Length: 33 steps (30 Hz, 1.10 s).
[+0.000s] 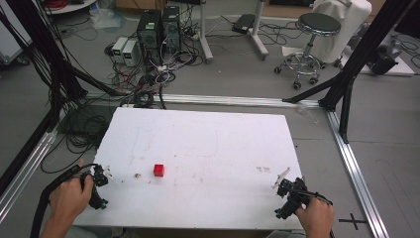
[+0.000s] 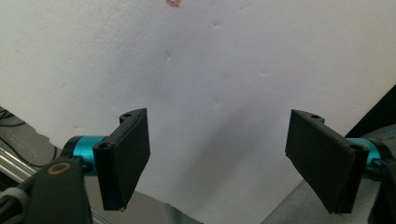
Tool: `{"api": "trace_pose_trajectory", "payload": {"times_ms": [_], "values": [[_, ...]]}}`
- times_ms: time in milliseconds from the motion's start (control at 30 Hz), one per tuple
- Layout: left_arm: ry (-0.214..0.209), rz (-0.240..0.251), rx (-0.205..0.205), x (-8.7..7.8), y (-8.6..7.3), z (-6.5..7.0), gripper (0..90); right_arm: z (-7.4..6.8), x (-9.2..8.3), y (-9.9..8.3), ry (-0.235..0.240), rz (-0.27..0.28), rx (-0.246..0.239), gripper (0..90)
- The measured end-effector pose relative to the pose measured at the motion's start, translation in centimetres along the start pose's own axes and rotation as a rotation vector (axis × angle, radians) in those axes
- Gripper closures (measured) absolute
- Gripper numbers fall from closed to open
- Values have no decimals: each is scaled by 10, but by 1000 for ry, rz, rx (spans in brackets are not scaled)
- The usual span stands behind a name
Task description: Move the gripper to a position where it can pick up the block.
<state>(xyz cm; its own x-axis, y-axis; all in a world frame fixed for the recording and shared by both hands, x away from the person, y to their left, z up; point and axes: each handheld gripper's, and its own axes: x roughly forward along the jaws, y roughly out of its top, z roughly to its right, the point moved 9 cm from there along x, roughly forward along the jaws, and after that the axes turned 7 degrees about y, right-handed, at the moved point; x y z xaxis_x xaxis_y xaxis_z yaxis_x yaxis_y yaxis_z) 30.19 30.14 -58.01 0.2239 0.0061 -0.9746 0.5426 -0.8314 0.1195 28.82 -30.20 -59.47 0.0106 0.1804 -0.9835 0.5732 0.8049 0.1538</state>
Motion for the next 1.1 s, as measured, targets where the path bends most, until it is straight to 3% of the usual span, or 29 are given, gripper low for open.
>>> {"api": "trace_pose_trajectory", "payload": {"times_ms": [433,933,1000,1100], "values": [[10,4,1,-2,0,-1,222,0,-1,-1,0,3,1,31],[-25,41,23,-2,3,3,223,-1,-1,-1,-1,13,0,31],[-14,45,41,-2,3,1,223,-1,-1,-1,-1,16,0,31],[46,40,44,1,3,-6,224,-2,-1,0,2,20,3,31]]}}
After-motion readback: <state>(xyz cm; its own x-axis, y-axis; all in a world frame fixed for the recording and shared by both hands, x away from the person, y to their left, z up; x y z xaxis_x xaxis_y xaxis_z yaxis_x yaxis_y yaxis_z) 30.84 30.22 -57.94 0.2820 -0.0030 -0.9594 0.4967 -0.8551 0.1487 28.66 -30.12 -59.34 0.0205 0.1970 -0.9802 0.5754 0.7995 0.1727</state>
